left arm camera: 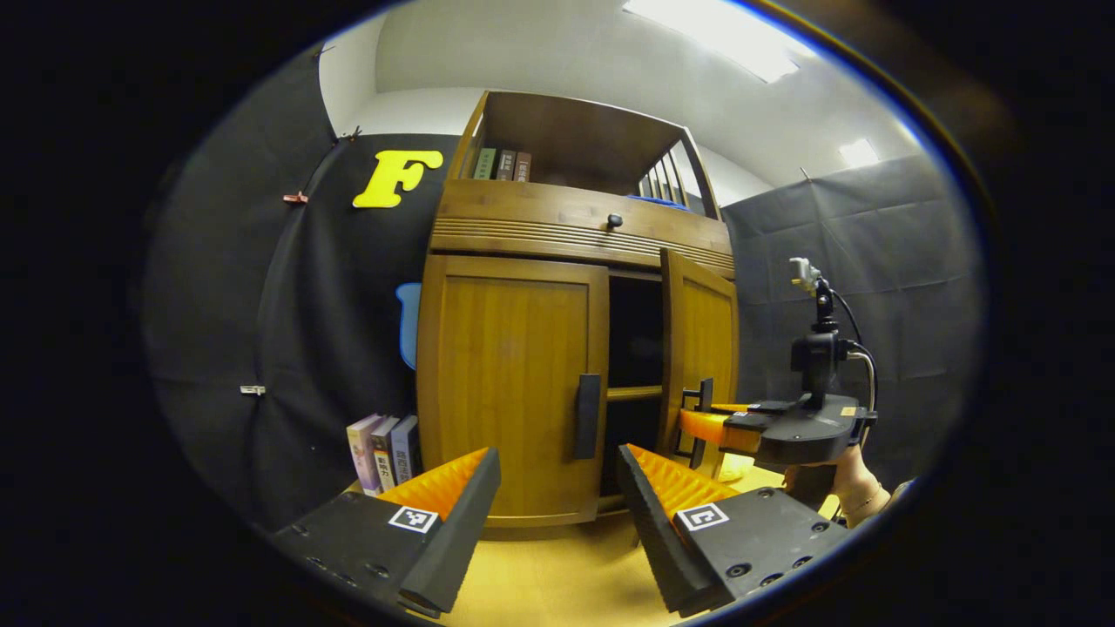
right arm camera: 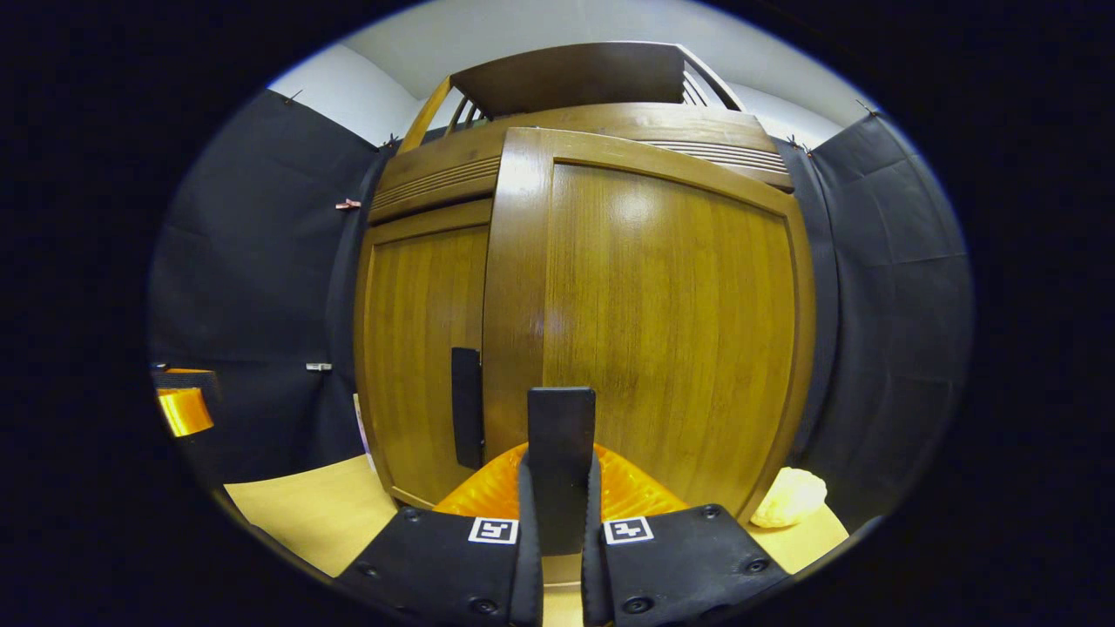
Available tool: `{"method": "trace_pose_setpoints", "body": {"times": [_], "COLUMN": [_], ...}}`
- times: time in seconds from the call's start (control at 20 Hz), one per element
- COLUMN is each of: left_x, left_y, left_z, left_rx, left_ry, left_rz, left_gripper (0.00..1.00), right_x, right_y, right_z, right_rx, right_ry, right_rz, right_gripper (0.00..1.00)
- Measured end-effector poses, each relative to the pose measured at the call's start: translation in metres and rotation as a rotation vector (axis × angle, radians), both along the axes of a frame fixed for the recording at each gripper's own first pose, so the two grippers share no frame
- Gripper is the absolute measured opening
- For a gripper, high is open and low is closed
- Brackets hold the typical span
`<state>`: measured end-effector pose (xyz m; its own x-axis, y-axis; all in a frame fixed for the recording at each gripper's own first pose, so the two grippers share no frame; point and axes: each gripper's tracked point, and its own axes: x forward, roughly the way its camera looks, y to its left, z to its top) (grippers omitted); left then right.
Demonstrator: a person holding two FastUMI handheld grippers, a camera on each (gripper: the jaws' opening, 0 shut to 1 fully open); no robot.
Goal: Open the right door of the double-door shoe cabinet with the right hand, and open the left door with the left hand.
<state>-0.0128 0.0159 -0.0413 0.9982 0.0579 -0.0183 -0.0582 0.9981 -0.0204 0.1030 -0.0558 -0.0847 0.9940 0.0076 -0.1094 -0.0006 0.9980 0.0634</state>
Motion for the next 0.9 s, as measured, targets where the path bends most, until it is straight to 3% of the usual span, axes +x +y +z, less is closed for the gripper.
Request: {"method": "trace_pose_setpoints", "body": {"times": [0.25, 0.9], "left_x": [0.009, 0.041], "left_y": [-0.018, -0.053], "left_z": [-0.003, -0.024], "left_rx": [-0.013, -0.053], "left_ry": [-0.006, 0.027], "left_rz": [-0.034, -0.106], "left_gripper": [0.84, 0.84], "right_x": [-0.036, -0.096], "right_y": [-0.017, -0.064], "right_z": [0.006, 0.019], "right_rx": [-0.002, 0.011], "right_ry": [0.015, 0.008], "right_rz": [0.024, -0.027], "right_gripper": [0.21, 0.20]}}
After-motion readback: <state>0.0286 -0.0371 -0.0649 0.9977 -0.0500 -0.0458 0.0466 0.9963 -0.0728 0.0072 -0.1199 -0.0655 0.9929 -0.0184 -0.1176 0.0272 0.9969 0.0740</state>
